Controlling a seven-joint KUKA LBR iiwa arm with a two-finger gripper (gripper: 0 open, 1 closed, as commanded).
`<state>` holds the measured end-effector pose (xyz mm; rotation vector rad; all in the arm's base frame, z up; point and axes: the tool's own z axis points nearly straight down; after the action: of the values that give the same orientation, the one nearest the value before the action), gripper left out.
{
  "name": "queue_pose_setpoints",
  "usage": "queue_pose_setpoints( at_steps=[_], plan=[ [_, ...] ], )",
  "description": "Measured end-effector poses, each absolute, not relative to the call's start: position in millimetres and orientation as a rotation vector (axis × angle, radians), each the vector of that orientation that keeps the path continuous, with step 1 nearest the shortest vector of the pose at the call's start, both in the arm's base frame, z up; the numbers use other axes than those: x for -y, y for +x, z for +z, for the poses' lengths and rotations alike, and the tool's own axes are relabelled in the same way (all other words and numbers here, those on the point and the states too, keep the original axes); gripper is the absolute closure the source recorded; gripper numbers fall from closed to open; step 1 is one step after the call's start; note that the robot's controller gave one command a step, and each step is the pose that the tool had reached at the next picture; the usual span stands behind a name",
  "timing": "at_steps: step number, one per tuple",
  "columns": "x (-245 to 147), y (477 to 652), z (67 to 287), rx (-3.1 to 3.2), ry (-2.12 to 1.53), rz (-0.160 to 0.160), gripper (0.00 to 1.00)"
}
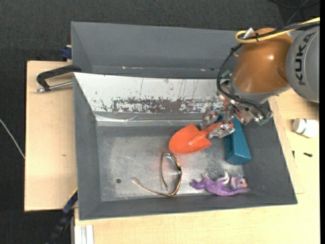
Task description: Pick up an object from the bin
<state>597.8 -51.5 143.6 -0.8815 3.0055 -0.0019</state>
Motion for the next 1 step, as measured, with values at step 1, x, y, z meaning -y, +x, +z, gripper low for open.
queue_pose_setpoints(
  at_steps=[1],
  plan=[
    [45.6, 599.1, 145.2, -3.005, -0.893, -0.004, 1.0]
  ],
)
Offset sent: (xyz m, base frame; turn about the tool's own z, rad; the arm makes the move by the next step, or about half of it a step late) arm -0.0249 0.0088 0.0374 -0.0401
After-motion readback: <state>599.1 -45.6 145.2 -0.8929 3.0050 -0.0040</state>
